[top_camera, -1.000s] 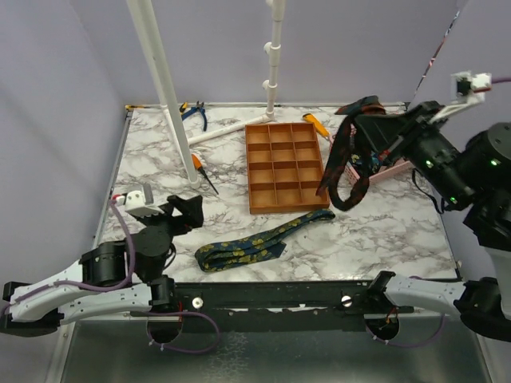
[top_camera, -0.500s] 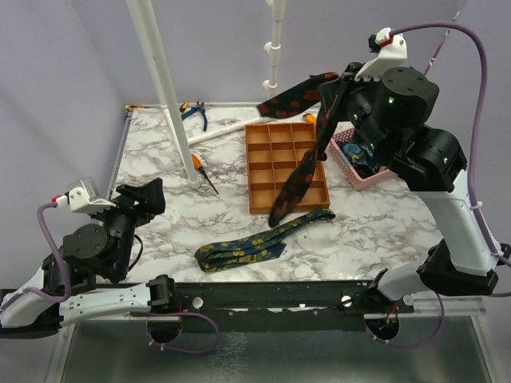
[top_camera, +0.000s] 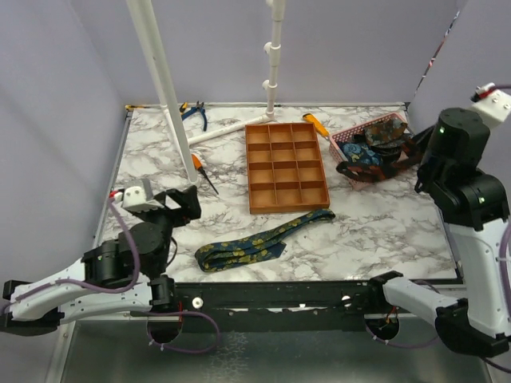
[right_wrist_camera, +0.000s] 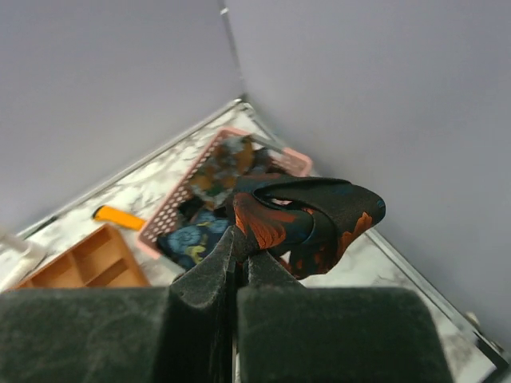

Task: Roll the ties
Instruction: Place the tie in the bin.

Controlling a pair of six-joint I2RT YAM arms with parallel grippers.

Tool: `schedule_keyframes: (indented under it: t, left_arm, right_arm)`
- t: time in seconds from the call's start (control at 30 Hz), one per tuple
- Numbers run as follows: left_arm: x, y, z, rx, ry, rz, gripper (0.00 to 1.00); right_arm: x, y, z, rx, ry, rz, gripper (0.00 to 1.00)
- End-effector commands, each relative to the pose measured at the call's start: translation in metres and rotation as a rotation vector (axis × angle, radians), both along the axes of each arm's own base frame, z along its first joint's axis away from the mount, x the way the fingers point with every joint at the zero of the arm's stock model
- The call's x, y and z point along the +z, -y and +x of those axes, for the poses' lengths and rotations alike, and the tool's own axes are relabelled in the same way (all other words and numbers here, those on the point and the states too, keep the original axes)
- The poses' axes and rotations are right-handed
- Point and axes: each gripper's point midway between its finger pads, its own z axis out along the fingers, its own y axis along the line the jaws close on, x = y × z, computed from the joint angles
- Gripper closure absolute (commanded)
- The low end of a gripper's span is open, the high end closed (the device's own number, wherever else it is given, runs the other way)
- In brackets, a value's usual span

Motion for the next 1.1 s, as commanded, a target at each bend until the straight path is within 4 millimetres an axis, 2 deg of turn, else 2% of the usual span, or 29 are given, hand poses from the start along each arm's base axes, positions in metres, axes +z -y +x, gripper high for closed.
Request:
schedule_keyframes:
  t: [0.0,0.1,0.27,0.37,0.5,0.53,0.63,0.7,0.83,0.93,1.0,1.03,1.07]
  left_arm:
    - [-0.012,0.05,0.004,-0.122,-0.006,0.034,0.16]
    - [-0.03,0.079,0.005,-0.181,-0.034,0.06,0.15]
    - [-0.062,0.11,0.003,-0.262,-0.088,0.077,0.15]
    - [-0.077,0.117,0.0,-0.29,-0.116,0.073,0.15]
    - [-0.084,0.115,-0.003,-0.305,-0.125,0.039,0.15]
    - [-0.085,0.114,-0.004,-0.306,-0.125,0.03,0.15]
    - [-0.083,0.106,-0.005,-0.302,-0.115,-0.004,0.15]
    - [-0.083,0.101,-0.005,-0.29,-0.11,-0.013,0.15]
    - [-0.081,0.094,-0.002,-0.26,-0.097,0.012,0.15]
    - [-0.078,0.093,-0.001,-0.245,-0.093,0.045,0.15]
    - [-0.079,0.093,0.0,-0.238,-0.094,0.058,0.15]
    - [-0.08,0.093,0.001,-0.237,-0.096,0.061,0.14]
    - [-0.082,0.094,0.001,-0.237,-0.099,0.061,0.14]
  right_arm:
    - [0.012,0.05,-0.058,-0.243,0.131,0.033,1.0]
    - [0.002,0.062,-0.073,-0.322,0.122,0.027,1.0]
    - [-0.042,0.066,-0.066,-0.383,0.06,-0.018,0.99]
    - [-0.062,0.071,-0.043,-0.38,0.027,-0.014,1.0]
    - [-0.087,0.097,-0.002,-0.364,-0.026,0.158,1.0]
    - [-0.087,0.098,0.007,-0.36,-0.026,0.169,1.0]
    - [-0.068,0.1,0.031,-0.344,0.012,0.17,1.0]
    - [-0.049,0.102,0.043,-0.348,0.044,0.166,1.0]
    - [0.004,0.103,0.07,-0.324,0.147,0.179,1.0]
    - [0.029,0.102,0.096,-0.283,0.219,0.176,1.0]
    - [0.028,0.1,0.117,-0.249,0.223,0.159,1.0]
    - [0.017,0.1,0.133,-0.234,0.187,0.154,0.97]
    - [0.005,0.097,0.146,-0.207,0.149,0.151,0.83]
